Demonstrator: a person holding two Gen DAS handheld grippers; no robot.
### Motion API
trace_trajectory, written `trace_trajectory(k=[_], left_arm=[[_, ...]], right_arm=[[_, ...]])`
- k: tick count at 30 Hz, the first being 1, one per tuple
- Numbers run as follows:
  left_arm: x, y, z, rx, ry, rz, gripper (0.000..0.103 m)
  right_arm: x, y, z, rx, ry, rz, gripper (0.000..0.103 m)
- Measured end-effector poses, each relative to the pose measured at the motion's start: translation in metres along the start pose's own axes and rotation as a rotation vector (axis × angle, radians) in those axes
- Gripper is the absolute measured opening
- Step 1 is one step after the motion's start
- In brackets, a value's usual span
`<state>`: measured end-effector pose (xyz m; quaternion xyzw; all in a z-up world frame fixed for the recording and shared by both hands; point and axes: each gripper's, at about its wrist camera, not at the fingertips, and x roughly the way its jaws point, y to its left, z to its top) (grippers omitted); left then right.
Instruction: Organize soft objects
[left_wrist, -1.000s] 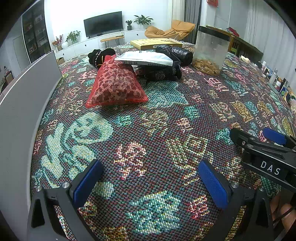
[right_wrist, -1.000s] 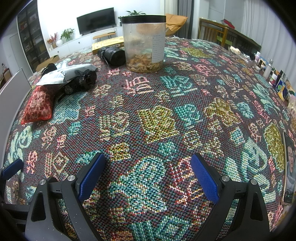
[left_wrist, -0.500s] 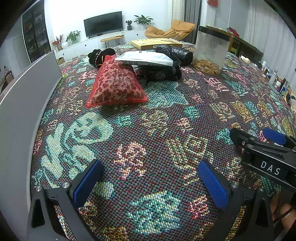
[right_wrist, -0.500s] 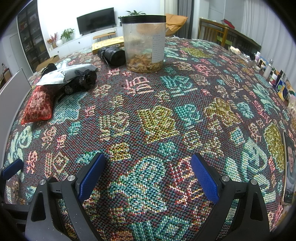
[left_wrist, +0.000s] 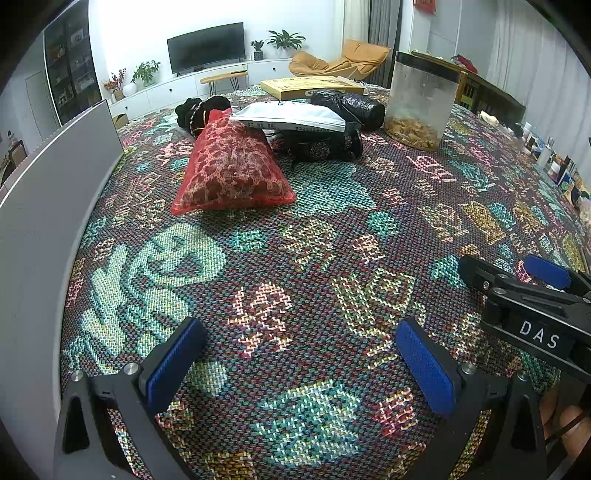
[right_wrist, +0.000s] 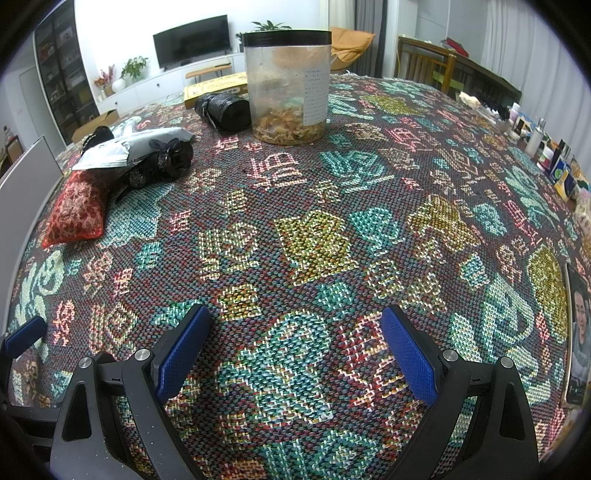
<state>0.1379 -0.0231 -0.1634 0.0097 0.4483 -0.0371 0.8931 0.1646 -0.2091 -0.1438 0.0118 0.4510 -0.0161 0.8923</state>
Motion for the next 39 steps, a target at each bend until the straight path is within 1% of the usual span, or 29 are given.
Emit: trace_trajectory(k=[5, 9, 11, 13, 15, 17, 19, 21, 24, 26, 27, 28, 29, 30, 31, 33, 36, 39], left_arm=[[0.001, 0.0, 0.0, 0.003, 0.006, 0.001, 0.103], [0.0, 0.003, 0.001, 0.017, 0.029, -0.025, 0.103], [-0.003, 0.011, 0.002, -0.01, 0.034, -0.053, 0.103], [-0.007, 0.024, 0.008, -0.081, 0.037, -0.088, 0.102], [-0.014, 0.037, 0.019, -0.144, 0.014, -0.115, 0.102], [-0.02, 0.051, 0.04, -0.198, -0.022, -0.09, 0.102], [-0.015, 0.058, 0.059, -0.221, -0.019, -0.07, 0.102], [0.003, 0.062, 0.081, -0.204, 0.013, -0.05, 0.102], [0.029, 0.062, 0.103, -0.164, 0.043, -0.004, 0.102], [0.049, 0.065, 0.115, -0.168, 0.068, -0.017, 0.1], [0.054, 0.069, 0.115, -0.178, 0.076, -0.027, 0.093], [0.059, 0.074, 0.114, -0.194, 0.085, -0.046, 0.05], [0.062, 0.079, 0.111, -0.207, 0.101, -0.05, 0.037], [0.057, 0.082, 0.109, -0.211, 0.076, -0.055, 0.035], [0.049, 0.085, 0.104, -0.215, 0.067, -0.067, 0.031], [0.03, 0.083, 0.093, -0.197, 0.069, -0.068, 0.032], [-0.014, 0.074, 0.063, -0.148, 0.068, -0.08, 0.032], [-0.047, 0.07, 0.024, -0.14, 0.097, -0.101, 0.032]], right_arm=[[0.0, 0.0, 0.0, 0.0, 0.0, 0.0, 0.096], [0.0, 0.0, 0.0, 0.0, 0.0, 0.0, 0.096], [0.0, 0.0, 0.0, 0.0, 0.0, 0.0, 0.096], [0.0, 0.0, 0.0, 0.0, 0.0, 0.0, 0.096], [0.0, 0.0, 0.0, 0.0, 0.0, 0.0, 0.096], [0.0, 0.0, 0.0, 0.0, 0.0, 0.0, 0.096], [0.0, 0.0, 0.0, 0.0, 0.0, 0.0, 0.096], [0.0, 0.0, 0.0, 0.0, 0.0, 0.0, 0.096], [0.0, 0.0, 0.0, 0.0, 0.0, 0.0, 0.096], [0.0, 0.0, 0.0, 0.001, 0.0, 0.0, 0.096], [0.0, 0.0, 0.0, 0.0, 0.0, 0.0, 0.096], [0.0, 0.0, 0.0, 0.001, 0.0, 0.0, 0.096], [0.0, 0.0, 0.0, 0.0, 0.0, 0.0, 0.096], [0.0, 0.0, 0.0, 0.0, -0.001, 0.0, 0.096], [0.0, 0.0, 0.0, 0.0, -0.001, -0.001, 0.096], [0.0, 0.0, 0.0, 0.0, -0.001, -0.001, 0.096], [0.0, 0.0, 0.0, 0.001, 0.0, 0.0, 0.096], [0.0, 0.0, 0.0, 0.001, -0.001, 0.0, 0.096]])
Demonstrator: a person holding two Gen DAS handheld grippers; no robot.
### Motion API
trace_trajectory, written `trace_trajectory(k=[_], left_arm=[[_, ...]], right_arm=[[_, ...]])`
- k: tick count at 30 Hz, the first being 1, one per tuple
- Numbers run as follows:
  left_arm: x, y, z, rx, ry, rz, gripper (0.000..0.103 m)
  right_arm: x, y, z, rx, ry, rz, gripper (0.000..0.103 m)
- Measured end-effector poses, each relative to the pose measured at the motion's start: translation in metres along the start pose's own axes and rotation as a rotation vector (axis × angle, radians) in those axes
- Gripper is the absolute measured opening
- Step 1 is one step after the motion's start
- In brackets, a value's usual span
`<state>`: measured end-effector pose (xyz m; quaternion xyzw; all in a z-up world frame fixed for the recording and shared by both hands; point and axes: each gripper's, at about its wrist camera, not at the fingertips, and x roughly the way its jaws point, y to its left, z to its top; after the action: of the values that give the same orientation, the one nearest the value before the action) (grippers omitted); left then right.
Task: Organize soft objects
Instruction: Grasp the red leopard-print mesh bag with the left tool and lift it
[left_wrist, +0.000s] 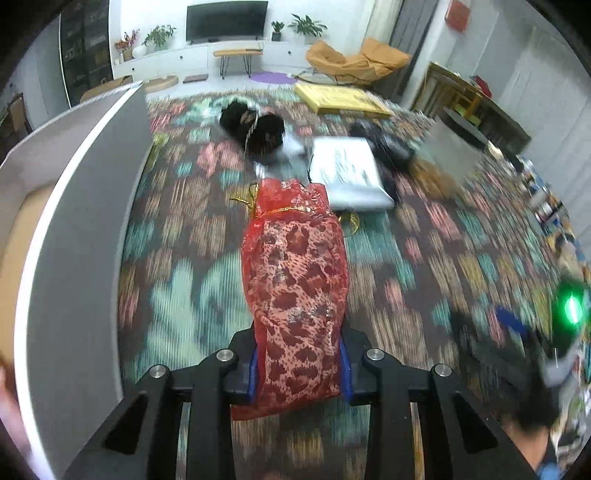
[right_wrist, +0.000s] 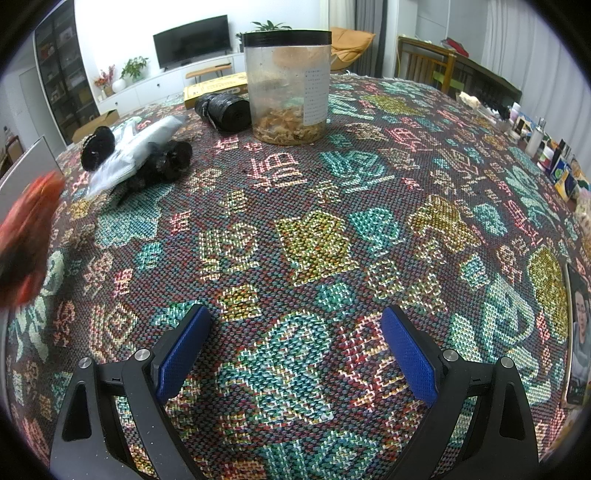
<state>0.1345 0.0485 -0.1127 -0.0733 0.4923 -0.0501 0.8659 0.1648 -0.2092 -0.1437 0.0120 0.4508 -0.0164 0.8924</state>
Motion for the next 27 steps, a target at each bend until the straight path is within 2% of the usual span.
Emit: trace_trajectory(k=[3, 4, 5, 7, 9, 11, 14, 17, 27], left_arm=[[-0.004, 0.001, -0.028, 0.01, 0.024, 0.022, 0.037], [0.0, 0.0, -0.034, 0.026, 0.022, 0.039, 0.05], [0.005, -0.002, -0.037, 0.035, 0.024, 0.052, 0.069], [0.012, -0.002, -0.038, 0.038, 0.009, 0.079, 0.084], [0.02, -0.003, -0.034, 0.044, -0.028, 0.099, 0.084], [0.031, -0.002, -0.03, 0.049, -0.029, 0.113, 0.085], [0.042, -0.004, -0.027, 0.087, -0.06, 0.164, 0.098], [0.043, 0.001, -0.027, 0.073, -0.079, 0.142, 0.103], [0.044, -0.003, -0.029, 0.078, -0.091, 0.155, 0.103]], right_arm=[[0.0, 0.0, 0.0, 0.0, 0.0, 0.0, 0.096], [0.0, 0.0, 0.0, 0.0, 0.0, 0.0, 0.096], [0.0, 0.0, 0.0, 0.0, 0.0, 0.0, 0.096], [0.0, 0.0, 0.0, 0.001, 0.0, 0.001, 0.096], [0.0, 0.0, 0.0, 0.0, 0.0, 0.0, 0.096], [0.0, 0.0, 0.0, 0.0, 0.0, 0.0, 0.096], [0.0, 0.0, 0.0, 0.0, 0.0, 0.0, 0.096], [0.0, 0.0, 0.0, 0.0, 0.0, -0.001, 0.096], [0.0, 0.0, 0.0, 0.0, 0.0, -0.001, 0.096]])
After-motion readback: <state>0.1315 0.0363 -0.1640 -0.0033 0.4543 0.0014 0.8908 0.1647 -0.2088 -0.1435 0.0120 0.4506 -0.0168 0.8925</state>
